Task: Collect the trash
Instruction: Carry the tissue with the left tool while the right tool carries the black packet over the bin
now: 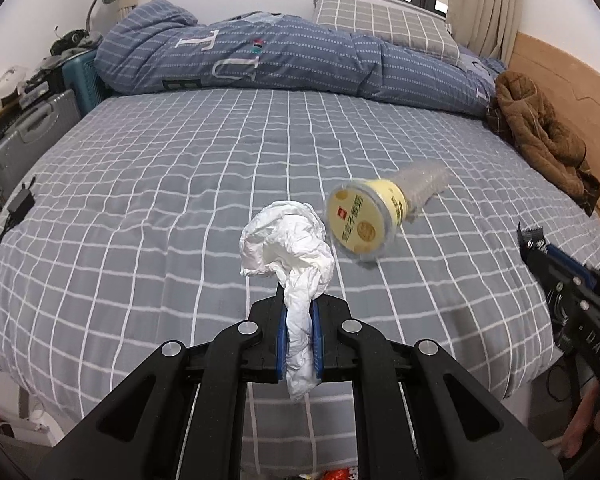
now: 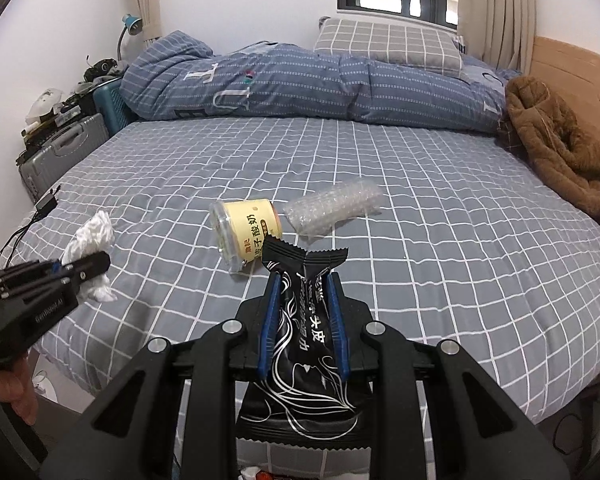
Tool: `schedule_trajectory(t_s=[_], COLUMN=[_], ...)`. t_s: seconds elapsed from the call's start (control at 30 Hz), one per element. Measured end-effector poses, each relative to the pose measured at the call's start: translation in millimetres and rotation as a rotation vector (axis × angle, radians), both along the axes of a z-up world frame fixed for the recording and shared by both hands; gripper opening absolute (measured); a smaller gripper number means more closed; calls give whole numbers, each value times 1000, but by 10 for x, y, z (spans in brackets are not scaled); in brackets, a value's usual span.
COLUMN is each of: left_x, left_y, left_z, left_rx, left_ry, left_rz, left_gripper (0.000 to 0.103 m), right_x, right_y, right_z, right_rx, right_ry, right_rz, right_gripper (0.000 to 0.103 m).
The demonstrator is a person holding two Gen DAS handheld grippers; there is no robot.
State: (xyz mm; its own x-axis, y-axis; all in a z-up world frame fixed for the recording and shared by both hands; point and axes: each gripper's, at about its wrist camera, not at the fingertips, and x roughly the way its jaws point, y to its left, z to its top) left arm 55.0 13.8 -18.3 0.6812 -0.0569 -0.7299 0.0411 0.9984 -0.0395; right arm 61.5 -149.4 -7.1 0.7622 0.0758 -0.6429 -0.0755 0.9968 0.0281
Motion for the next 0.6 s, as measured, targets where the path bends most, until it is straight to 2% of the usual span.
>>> schedule_trajectory(t_s=[0.6], left_x=[-767], left_y=[-4], left_z=[-141], left_rx=[-38], left_ry=[20], left_rz=[20], left_gripper=[9], right_x=[-611], right_y=[58], right_z=[-93], right_rx=[-20], right_ry=[2], right_rz=[21], right_gripper=[24])
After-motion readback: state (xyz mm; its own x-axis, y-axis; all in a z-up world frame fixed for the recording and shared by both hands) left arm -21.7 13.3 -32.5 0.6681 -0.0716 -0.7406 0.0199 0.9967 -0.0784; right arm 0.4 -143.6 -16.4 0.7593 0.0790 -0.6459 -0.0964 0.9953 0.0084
